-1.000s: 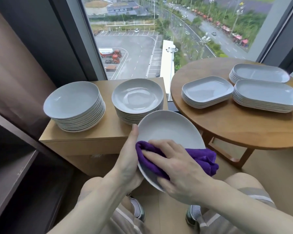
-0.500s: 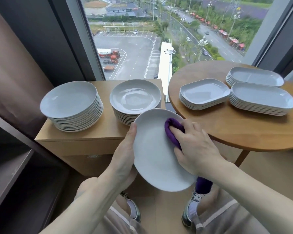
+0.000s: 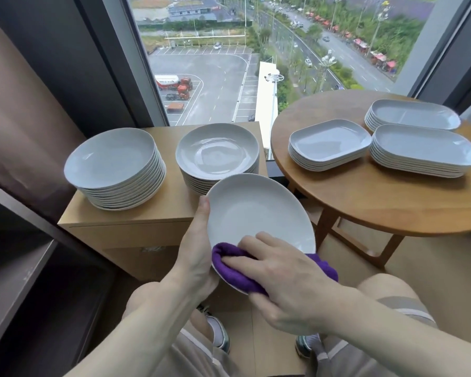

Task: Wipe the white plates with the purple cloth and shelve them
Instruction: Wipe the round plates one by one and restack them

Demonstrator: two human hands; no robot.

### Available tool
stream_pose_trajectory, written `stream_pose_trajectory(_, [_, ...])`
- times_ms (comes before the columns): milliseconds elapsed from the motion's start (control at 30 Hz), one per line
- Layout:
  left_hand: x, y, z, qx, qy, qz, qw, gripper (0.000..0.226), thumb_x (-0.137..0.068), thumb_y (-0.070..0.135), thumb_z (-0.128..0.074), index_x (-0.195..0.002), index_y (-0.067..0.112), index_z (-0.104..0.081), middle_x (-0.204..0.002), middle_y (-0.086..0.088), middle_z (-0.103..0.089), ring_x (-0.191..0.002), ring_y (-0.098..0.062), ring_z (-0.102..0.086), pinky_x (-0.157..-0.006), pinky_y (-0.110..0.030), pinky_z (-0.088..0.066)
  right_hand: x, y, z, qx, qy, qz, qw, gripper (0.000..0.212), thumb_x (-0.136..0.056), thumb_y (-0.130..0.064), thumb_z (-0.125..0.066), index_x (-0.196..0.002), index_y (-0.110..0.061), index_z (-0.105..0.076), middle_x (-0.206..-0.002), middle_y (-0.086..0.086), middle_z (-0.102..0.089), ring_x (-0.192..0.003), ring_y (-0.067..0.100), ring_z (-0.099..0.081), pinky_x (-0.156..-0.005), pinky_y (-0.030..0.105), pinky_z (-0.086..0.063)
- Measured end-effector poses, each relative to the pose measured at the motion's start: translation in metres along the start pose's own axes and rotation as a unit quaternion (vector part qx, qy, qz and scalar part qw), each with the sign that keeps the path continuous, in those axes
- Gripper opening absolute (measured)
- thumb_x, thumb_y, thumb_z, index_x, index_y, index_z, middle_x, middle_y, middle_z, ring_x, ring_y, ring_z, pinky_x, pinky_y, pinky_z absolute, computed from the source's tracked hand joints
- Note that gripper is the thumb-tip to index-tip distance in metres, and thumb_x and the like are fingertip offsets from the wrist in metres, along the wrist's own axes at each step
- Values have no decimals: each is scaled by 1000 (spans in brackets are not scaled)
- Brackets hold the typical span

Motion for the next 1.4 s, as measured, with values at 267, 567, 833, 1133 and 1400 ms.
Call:
stream_pose_trajectory(267, [12, -31, -20, -71, -34, 38, 996, 62, -101, 63, -39, -133, 18, -68, -128, -11, -73, -123, -23, -68, -111, -42, -46, -8, 51, 8, 0, 85, -150, 985, 58, -88, -34, -44, -142, -14, -50, -124, 7, -48, -108, 27, -45, -95, 45, -46])
stream_pose_trajectory(567, [6, -2, -5, -52, 2, -25, 998, 58, -105, 57, -35, -131, 16, -67, -124, -9, -75, -115, -25, -72, -99, -44, -52, -3, 61, 11, 48, 57, -198, 977, 37, -93, -33, -51, -127, -16, -53, -116, 4, -45, -103, 24, -46, -83, 31, -40])
stream_pose_trajectory(833, [2, 0, -3, 10, 3, -21, 1000, 63, -106, 58, -33, -127, 8, -67, -121, -18, -74, -107, -28, -75, -84, -36, -60, 0, 4, 1, 15, 18, -22, 999, 35, -84, -31, -50, -113, -17, -63, -97, 0, -45, -83, 20, -42, -72, 31, -33])
stream_pose_trajectory(1133, [13, -20, -17, -25, -32, -7, 999, 61, -106, 55, -34, -135, 11, -65, -127, -12, -74, -118, -24, -71, -95, -39, -58, -10, 60, 5, 6, 85, -142, 986, 53, -88, -36, -42, -136, -18, -53, -120, 6, -49, -103, 28, -48, -89, 42, -48])
stream_pose_trajectory(1400, [8, -22, -25, -4, -30, -30, 999, 52, -110, 47, -33, -117, 24, -79, -128, -8, -74, -118, -25, -71, -102, -45, -49, 7, 113, 42, -50, 127, -265, 955, 23, -92, -28, -54, -111, -22, -65, -111, 1, -48, -104, 25, -51, -90, 37, -47])
Point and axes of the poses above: each hand's wrist, its own x-axis away from the middle knuckle, its own z-axis out of the back of the hand, y = z × x, the point moved 5 cm from there along -x, towards the middle knuckle
